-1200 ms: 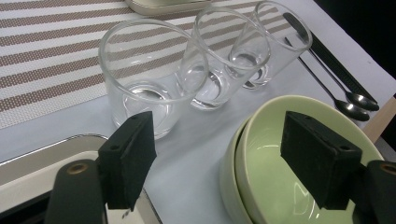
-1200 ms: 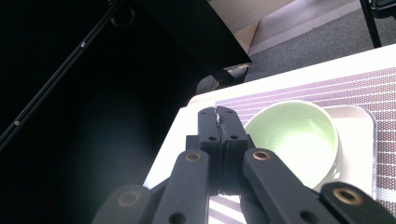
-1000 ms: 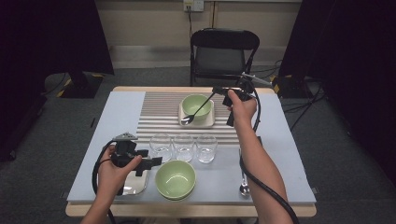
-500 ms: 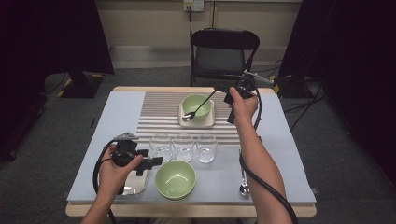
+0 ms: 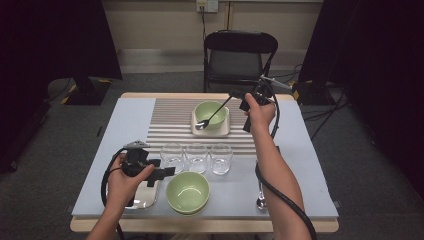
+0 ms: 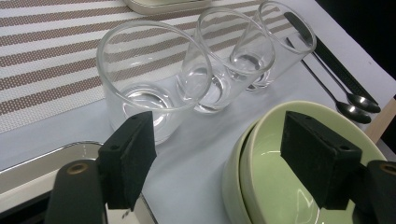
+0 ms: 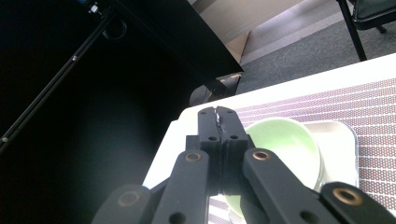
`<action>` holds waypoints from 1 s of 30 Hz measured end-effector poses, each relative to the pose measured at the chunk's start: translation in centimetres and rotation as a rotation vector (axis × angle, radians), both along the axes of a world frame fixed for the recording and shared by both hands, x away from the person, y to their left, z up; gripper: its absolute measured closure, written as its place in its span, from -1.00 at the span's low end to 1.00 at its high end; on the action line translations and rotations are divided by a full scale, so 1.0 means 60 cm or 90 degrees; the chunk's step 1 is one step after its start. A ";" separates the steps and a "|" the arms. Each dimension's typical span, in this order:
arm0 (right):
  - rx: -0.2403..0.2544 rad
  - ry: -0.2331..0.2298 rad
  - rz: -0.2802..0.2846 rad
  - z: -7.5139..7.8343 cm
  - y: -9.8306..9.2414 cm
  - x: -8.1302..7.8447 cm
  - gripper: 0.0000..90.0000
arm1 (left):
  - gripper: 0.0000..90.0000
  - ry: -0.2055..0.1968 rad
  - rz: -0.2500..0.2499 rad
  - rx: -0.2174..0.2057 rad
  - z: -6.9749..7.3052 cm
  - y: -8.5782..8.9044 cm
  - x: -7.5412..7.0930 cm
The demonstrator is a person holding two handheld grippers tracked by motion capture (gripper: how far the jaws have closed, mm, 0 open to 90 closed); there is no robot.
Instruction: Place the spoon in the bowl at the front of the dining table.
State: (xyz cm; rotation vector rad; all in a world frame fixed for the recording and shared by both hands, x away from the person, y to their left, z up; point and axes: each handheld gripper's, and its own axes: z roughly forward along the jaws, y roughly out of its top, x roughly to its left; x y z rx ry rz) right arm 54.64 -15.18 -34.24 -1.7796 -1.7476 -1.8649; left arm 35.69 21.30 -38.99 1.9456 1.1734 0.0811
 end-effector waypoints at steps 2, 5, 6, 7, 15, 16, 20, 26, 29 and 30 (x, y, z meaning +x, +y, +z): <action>0.001 0.003 -0.002 -0.002 -0.001 0.001 1.00 | -0.42 0.001 -0.003 0.001 0.000 -0.002 0.001; 0.003 0.002 -0.005 -0.003 -0.003 0.002 1.00 | -0.42 0.001 -0.003 0.001 0.001 -0.005 0.003; 0.004 0.002 -0.006 -0.003 -0.003 0.003 1.00 | -0.42 0.001 -0.003 0.000 0.002 -0.005 0.004; 0.004 0.001 -0.006 -0.003 -0.004 0.004 1.00 | -0.42 -0.001 -0.005 0.001 0.002 -0.006 0.005; 0.004 0.003 -0.010 -0.010 -0.005 0.011 1.00 | -0.42 0.004 -0.009 0.003 0.000 -0.008 0.009; 0.003 0.004 -0.011 -0.011 -0.004 0.012 1.00 | -0.42 0.005 -0.009 0.003 0.000 -0.008 0.009; 0.004 0.004 -0.011 -0.015 -0.004 0.014 1.00 | -0.42 0.007 -0.009 0.006 -0.002 -0.010 0.009; 0.003 0.002 -0.019 -0.014 -0.009 0.017 1.00 | -0.42 0.011 -0.012 0.008 -0.005 -0.014 0.010; 0.003 0.000 -0.023 -0.013 -0.011 0.018 1.00 | -0.42 0.010 -0.014 0.009 -0.004 -0.015 0.009; 0.004 0.000 -0.023 -0.013 -0.011 0.018 1.00 | -0.42 0.012 -0.015 0.009 -0.004 -0.015 0.009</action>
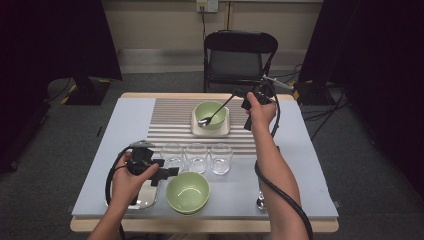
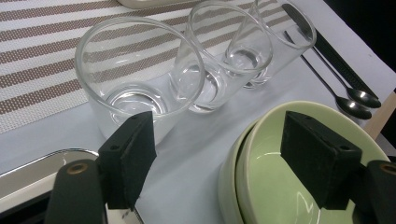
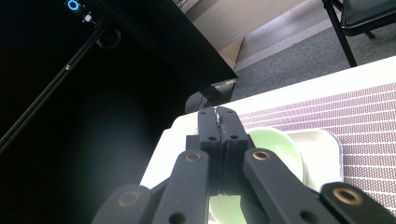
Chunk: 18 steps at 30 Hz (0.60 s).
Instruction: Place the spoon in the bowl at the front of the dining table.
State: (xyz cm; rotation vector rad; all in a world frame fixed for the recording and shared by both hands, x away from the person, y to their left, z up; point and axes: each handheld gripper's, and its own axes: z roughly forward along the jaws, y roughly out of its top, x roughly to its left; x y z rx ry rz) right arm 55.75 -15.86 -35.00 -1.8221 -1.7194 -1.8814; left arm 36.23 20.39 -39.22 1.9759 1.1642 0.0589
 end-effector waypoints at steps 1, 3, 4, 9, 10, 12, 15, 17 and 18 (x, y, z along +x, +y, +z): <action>-0.001 0.000 0.000 0.000 0.000 0.001 1.00 | -0.42 0.001 0.000 -0.002 0.000 -0.001 0.000; -0.001 -0.001 -0.002 0.000 0.001 0.002 1.00 | -0.42 0.000 -0.003 0.000 0.000 -0.001 0.000; 0.001 -0.001 -0.002 0.000 0.001 0.003 1.00 | -0.42 -0.001 -0.002 -0.001 0.001 -0.001 -0.001; 0.001 -0.002 -0.005 -0.001 0.006 0.008 1.00 | -0.42 -0.001 -0.004 -0.002 0.001 -0.001 -0.001; 0.000 -0.002 -0.006 -0.001 0.007 0.008 1.00 | -0.42 -0.001 -0.004 -0.002 0.001 -0.001 -0.002; 0.001 -0.003 -0.009 -0.003 0.008 0.010 1.00 | -0.42 -0.002 -0.005 -0.001 0.001 -0.001 -0.002; -0.001 0.001 -0.011 -0.006 0.011 0.013 1.00 | -0.42 -0.002 -0.005 -0.001 0.002 0.000 -0.002; 0.000 0.003 -0.013 -0.009 0.012 0.016 1.00 | -0.42 -0.002 -0.003 -0.001 0.001 0.001 -0.003; -0.001 0.003 -0.014 -0.010 0.012 0.018 1.00 | -0.42 -0.003 -0.003 0.000 0.001 0.001 -0.003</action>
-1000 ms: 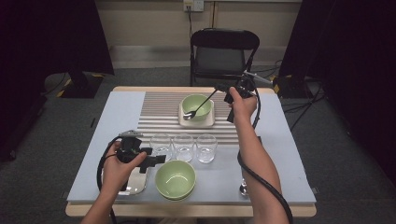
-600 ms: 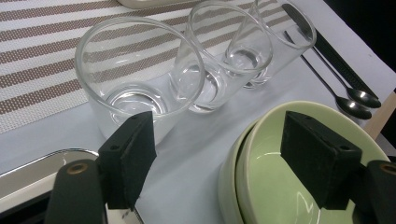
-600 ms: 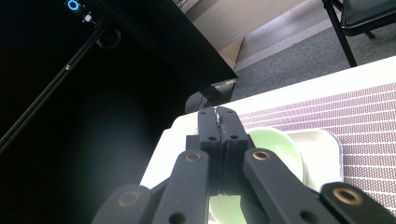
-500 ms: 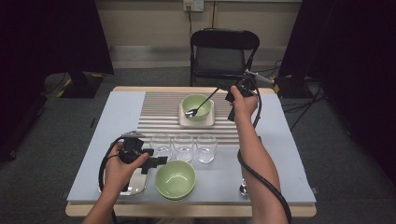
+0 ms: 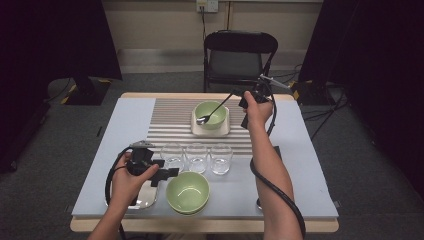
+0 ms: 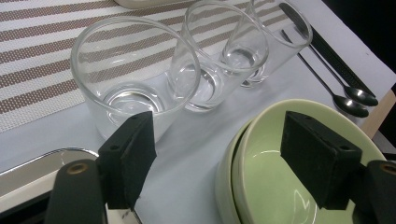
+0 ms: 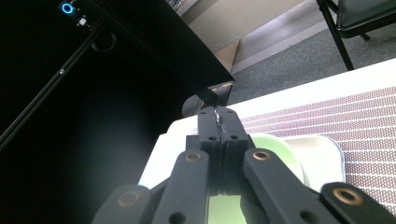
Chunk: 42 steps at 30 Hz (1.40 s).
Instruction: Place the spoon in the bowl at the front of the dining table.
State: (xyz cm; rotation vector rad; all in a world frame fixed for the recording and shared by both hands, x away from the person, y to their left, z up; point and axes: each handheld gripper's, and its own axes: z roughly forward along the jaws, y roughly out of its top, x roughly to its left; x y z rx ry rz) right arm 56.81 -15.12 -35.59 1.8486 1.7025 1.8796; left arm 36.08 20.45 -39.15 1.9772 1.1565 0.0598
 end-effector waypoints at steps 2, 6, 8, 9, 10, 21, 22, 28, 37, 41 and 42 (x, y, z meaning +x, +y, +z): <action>-0.002 0.002 -0.002 -0.002 0.001 0.002 1.00 | -0.42 0.001 0.000 -0.001 -0.001 0.000 0.000; 0.000 0.002 -0.004 -0.005 0.003 0.006 1.00 | -0.42 0.001 -0.004 -0.001 -0.001 -0.001 -0.001; 0.002 0.003 -0.006 -0.006 0.004 0.007 1.00 | -0.42 0.001 -0.002 -0.002 -0.001 0.000 -0.001; 0.002 0.002 -0.006 -0.006 0.004 0.008 1.00 | -0.42 0.001 -0.002 -0.001 0.000 0.001 -0.001; 0.001 0.002 -0.006 -0.006 0.003 0.008 1.00 | -0.42 0.001 -0.001 -0.002 0.000 0.001 -0.001; 0.006 0.001 -0.019 -0.012 -0.002 0.015 1.00 | -0.42 -0.001 -0.002 0.001 0.000 0.000 -0.002; 0.006 0.002 -0.020 -0.012 -0.002 0.016 1.00 | -0.42 0.000 -0.002 0.001 0.000 -0.001 -0.002; 0.003 0.001 -0.022 -0.015 -0.003 0.020 1.00 | -0.42 0.004 -0.004 -0.001 -0.001 -0.002 -0.003; 0.005 0.000 -0.030 -0.017 -0.009 0.024 1.00 | -0.42 0.002 -0.007 0.001 -0.003 -0.003 -0.002; 0.001 0.000 -0.033 -0.020 -0.012 0.026 1.00 | -0.42 0.004 -0.006 0.003 -0.004 -0.003 -0.002; 0.003 0.002 -0.034 -0.020 -0.012 0.026 1.00 | -0.42 0.005 -0.004 0.004 -0.004 -0.003 -0.002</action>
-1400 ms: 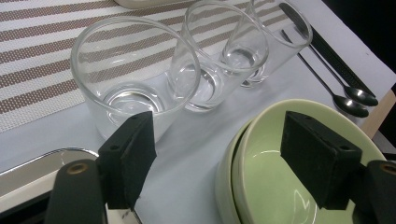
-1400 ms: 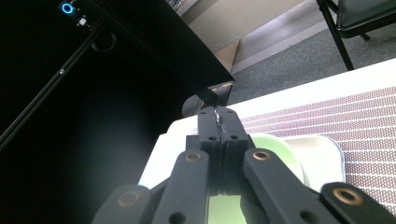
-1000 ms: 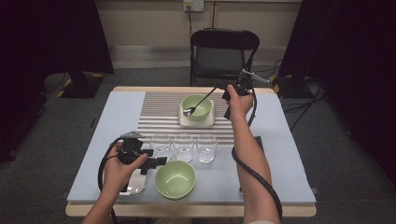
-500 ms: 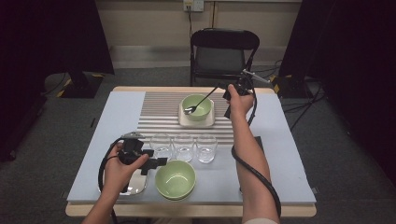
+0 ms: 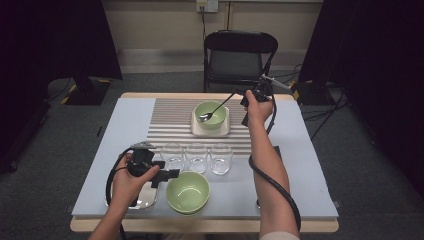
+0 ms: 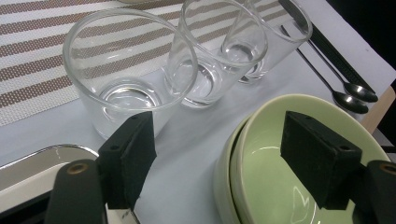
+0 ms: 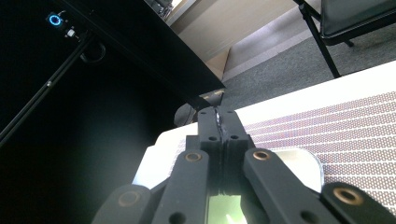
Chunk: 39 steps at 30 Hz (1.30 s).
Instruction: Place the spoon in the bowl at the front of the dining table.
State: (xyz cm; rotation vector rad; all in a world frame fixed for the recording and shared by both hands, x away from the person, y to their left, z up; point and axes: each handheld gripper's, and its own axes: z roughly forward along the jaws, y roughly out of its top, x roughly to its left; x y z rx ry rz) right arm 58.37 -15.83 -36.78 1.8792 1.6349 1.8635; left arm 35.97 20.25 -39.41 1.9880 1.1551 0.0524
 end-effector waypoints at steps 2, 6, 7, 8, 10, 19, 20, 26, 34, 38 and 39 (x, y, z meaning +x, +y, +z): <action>-0.001 -0.001 -0.002 -0.001 -0.001 0.001 1.00 | -0.42 0.001 0.000 0.001 0.000 0.000 0.000; -0.008 -0.001 -0.003 -0.002 -0.003 0.003 1.00 | -0.42 0.002 0.000 0.002 0.000 0.001 0.000; -0.006 -0.001 -0.004 -0.002 -0.002 0.003 1.00 | -0.42 0.002 -0.001 0.002 0.000 0.001 0.000; -0.005 0.001 -0.004 -0.002 -0.002 0.004 1.00 | -0.42 0.001 -0.001 0.002 0.000 0.001 0.000; -0.008 0.001 -0.004 -0.003 -0.002 0.005 1.00 | -0.42 0.003 -0.001 0.002 0.000 0.001 0.000; -0.012 0.002 -0.005 -0.011 -0.001 0.010 1.00 | -0.42 0.004 -0.004 0.001 -0.002 0.000 -0.001; -0.012 0.001 -0.005 -0.012 -0.001 0.010 1.00 | -0.42 0.004 -0.005 0.003 -0.003 0.000 -0.001; -0.008 0.001 -0.005 -0.013 -0.001 0.012 1.00 | -0.42 0.003 -0.003 0.003 -0.003 0.001 -0.001; -0.001 -0.004 -0.016 -0.011 -0.005 0.016 1.00 | -0.42 0.005 -0.005 0.004 -0.003 -0.001 -0.001; -0.008 -0.008 -0.021 -0.013 -0.007 0.018 1.00 | -0.42 0.003 -0.003 0.004 -0.003 0.000 -0.001; -0.008 -0.007 -0.023 -0.013 -0.008 0.018 1.00 | -0.42 0.002 -0.002 0.004 -0.003 0.000 -0.001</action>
